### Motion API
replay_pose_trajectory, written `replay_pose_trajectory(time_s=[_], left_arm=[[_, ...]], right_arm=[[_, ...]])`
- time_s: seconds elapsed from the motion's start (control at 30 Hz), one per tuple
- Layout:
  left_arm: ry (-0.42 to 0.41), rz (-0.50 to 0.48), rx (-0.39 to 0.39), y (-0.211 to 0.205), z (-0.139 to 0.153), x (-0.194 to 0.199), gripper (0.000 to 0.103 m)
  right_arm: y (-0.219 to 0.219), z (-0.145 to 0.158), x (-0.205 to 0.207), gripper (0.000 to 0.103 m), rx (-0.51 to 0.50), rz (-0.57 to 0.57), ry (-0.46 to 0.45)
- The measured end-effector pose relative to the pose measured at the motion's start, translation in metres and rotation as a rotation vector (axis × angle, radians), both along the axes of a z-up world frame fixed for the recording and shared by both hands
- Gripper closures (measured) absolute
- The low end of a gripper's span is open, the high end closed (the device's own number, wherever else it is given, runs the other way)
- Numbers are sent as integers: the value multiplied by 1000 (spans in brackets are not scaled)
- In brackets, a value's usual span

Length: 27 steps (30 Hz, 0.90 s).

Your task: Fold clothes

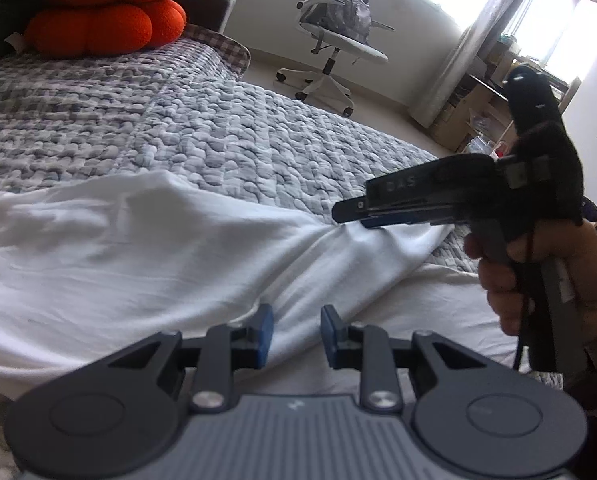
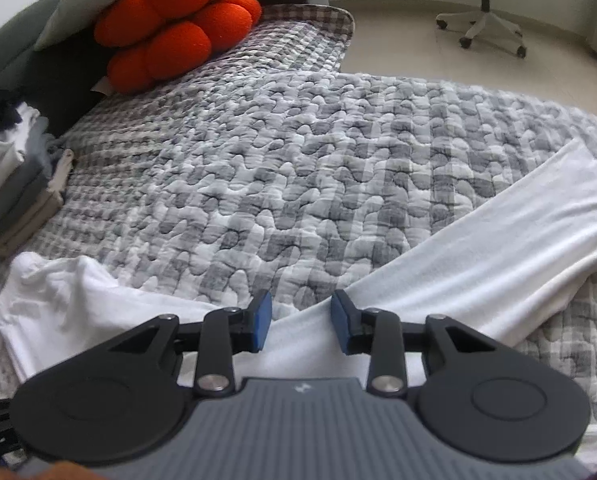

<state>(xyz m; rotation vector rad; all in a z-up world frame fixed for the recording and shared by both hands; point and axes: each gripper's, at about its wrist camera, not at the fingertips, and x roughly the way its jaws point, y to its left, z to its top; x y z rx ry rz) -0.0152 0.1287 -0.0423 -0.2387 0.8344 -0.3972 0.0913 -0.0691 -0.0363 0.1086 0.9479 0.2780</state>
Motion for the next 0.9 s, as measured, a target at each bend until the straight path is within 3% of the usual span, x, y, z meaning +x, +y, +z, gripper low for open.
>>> replay_pose_trajectory(time_s=[0.13,0.23,0.3,0.57,0.9], left_arm=[[-3,7,-13,1,1,0,76],[-4,12,-22,2,2,0,76],[-6,15,-29,3,2,0,76],[-33,13,-24,-1,8,0,76],[-103,-52,59,-13,25,-6,75]], right_arm=[[14,-2,-4,78,-109,0,-38],[21,-5,-10,90,-187,8,-73],[14,-4,-10,102,-169,-8,-73],[-8,21,-25,103,-77,-46,-107],[-30,57,-59,103,-16,-28,-159]])
